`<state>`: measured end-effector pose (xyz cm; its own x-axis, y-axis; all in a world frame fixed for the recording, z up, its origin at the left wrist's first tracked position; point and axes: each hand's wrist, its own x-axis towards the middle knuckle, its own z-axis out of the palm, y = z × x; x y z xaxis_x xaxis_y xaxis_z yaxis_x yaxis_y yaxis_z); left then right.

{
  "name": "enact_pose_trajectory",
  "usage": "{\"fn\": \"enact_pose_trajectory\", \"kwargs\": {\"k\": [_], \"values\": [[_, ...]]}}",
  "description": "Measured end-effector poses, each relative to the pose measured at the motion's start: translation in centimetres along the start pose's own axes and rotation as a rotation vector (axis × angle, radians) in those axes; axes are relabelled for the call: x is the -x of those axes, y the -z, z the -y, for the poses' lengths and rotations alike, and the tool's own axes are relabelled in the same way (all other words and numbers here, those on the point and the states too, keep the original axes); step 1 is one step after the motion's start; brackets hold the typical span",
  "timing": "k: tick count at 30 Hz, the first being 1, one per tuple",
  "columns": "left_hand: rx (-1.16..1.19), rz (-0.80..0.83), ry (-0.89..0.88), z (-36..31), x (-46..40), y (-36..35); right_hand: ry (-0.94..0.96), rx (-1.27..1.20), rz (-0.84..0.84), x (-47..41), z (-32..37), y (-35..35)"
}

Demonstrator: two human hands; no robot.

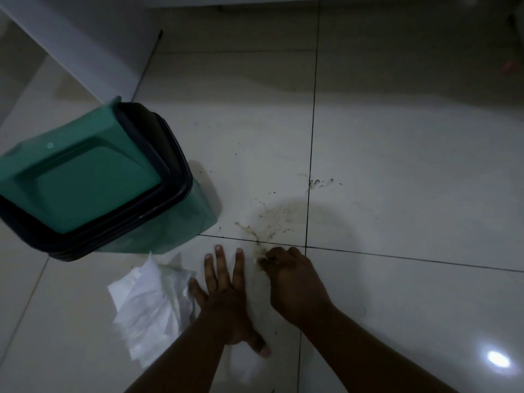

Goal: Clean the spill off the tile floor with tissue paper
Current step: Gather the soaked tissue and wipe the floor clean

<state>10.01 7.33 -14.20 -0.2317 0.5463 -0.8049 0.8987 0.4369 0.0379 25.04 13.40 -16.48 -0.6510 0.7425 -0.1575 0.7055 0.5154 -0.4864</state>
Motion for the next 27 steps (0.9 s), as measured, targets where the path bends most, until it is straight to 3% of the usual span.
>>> {"fn": "enact_pose_trajectory", "kwargs": {"k": [6, 14, 23, 27], "values": [[-0.020, 0.020, 0.029, -0.4, 0.0, 0.4, -0.145, 0.014, -0.102, -3.3, -0.3, 0.9], [-0.052, 0.062, 0.033, -0.5, -0.1, 0.6, 0.001, -0.064, 0.042, -0.9, 2.2, -0.3], [-0.044, 0.044, 0.020, -0.3, -0.1, 0.3, -0.184, -0.025, -0.097, -3.8, 0.6, 1.7], [-0.072, 0.050, 0.039, -0.6, -0.2, 0.4, -0.088, -0.049, 0.020, -3.5, 2.1, 0.9]]}}
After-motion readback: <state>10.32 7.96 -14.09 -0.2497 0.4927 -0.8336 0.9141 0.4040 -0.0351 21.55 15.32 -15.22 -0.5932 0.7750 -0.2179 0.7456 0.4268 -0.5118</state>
